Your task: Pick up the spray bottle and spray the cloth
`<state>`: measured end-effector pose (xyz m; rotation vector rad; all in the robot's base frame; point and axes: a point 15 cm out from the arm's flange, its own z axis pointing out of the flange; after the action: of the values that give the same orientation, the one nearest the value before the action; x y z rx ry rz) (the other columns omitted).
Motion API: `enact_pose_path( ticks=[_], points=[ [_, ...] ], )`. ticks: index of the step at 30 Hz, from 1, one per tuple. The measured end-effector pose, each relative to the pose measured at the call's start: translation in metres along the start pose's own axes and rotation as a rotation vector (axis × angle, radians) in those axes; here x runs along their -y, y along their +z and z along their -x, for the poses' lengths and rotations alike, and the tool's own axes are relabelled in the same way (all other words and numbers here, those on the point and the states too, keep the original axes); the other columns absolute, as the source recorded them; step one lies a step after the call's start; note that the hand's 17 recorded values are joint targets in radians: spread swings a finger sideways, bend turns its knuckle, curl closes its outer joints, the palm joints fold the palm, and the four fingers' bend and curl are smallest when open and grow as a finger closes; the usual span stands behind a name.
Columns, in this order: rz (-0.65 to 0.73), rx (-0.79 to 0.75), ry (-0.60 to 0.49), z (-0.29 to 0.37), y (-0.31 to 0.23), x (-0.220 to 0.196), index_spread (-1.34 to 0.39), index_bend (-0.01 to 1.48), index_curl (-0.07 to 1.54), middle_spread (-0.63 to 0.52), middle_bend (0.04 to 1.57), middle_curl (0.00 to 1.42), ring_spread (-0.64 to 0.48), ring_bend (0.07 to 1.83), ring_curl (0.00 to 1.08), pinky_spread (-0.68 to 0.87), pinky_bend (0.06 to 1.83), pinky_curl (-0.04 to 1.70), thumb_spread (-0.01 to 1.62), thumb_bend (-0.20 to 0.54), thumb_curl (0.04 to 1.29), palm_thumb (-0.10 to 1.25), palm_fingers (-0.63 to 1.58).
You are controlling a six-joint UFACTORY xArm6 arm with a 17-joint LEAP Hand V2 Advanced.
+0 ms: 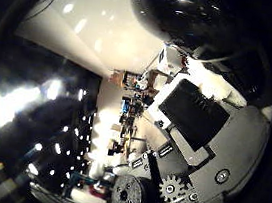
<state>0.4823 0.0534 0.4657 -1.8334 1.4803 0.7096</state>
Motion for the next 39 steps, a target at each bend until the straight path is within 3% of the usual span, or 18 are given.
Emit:
enact_pose_path(
  ticks=[6,16,27,39],
  points=[
    [0.073,-0.001,-0.026,0.059,0.032,-0.011,-0.20,1.15,0.74,-0.10,1.35,0.63,-0.16,1.48,0.59,-0.21,1.07,1.17,0.70,-0.019,0.86,1.00,1.18],
    [0.201,-0.017,0.060,0.112,0.077,-0.036,-0.21,1.15,0.74,-0.11,1.35,0.63,-0.17,1.48,0.58,-0.23,1.06,1.19,0.70,-0.021,0.87,1.00,1.19],
    [0.298,-0.119,0.172,0.111,0.114,-0.050,-0.23,1.12,0.74,-0.12,1.35,0.63,-0.17,1.48,0.58,-0.24,1.05,1.19,0.78,-0.015,0.86,0.94,1.19],
    [0.393,-0.239,0.322,0.051,0.137,-0.053,-0.24,1.11,0.74,-0.13,1.35,0.62,-0.17,1.48,0.58,-0.25,1.06,1.17,0.93,-0.015,0.81,0.97,1.20]
  ],
)
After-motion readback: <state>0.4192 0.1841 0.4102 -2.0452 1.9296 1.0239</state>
